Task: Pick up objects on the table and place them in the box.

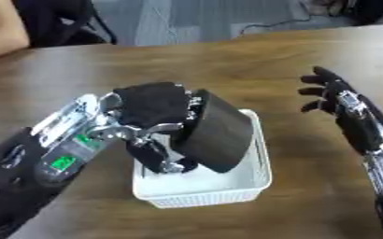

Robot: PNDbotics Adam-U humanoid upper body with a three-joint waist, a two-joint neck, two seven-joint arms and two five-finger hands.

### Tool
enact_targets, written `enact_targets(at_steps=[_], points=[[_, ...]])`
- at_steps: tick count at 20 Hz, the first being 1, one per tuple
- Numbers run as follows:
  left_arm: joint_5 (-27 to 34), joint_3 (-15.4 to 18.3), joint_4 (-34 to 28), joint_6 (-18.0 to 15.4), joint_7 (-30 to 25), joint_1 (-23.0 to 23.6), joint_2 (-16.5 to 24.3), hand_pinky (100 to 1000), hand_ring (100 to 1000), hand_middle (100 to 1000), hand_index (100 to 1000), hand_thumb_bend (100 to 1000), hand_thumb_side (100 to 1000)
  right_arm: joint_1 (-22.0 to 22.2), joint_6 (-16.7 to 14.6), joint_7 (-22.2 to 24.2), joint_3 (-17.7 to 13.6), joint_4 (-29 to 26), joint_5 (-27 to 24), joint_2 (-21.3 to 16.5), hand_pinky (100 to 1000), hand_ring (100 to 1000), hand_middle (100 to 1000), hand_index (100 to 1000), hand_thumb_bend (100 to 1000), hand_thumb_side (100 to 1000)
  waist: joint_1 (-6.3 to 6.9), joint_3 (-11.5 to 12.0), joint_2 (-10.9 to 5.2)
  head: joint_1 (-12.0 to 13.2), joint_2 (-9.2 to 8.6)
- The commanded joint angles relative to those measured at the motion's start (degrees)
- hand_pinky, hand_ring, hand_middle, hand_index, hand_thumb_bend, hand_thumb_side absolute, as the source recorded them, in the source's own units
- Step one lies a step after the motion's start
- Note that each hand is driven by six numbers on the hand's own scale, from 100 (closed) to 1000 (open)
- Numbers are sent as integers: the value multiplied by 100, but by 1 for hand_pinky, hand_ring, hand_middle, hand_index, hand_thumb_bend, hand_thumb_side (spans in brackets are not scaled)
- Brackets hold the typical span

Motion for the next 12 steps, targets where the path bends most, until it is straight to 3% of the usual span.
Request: enact_targets(at_steps=[1,4,5,6,8,12], points=[[119,102,-283,79,-115,-117,148,100,100,100,194,100,253,-49,-4,-2,-24,-87,17,-62,656,826,862,1000,100,1000,-29,3,-131,18,-38],[123,95,-277,119,-227,-111,180,100,100,100,216,100,249,-49,-9,-2,-21,-85,16,-61,656,826,862,1000,100,1000,-36,-1,-134,28,-37],[97,81,-249,119,-305,-112,192,100,100,104,304,100,237,-49,-9,-2,-21,-86,14,-60,656,826,862,1000,100,1000,-36,-3,-137,29,-38],[51,62,-216,92,-424,-115,204,100,100,250,435,100,192,-50,-10,-2,-21,-87,12,-60,656,826,862,1000,100,1000,-36,-5,-139,33,-42],[-45,34,-137,-47,-760,-112,225,100,100,414,571,100,164,-56,-10,-3,-21,-90,6,-56,656,826,862,1000,100,1000,-39,-4,-142,36,-49],[-100,94,-47,-215,-1070,-95,239,100,100,457,576,100,166,-54,-8,-6,-20,-89,9,-59,656,826,862,1000,100,1000,-47,7,-137,36,-45]])
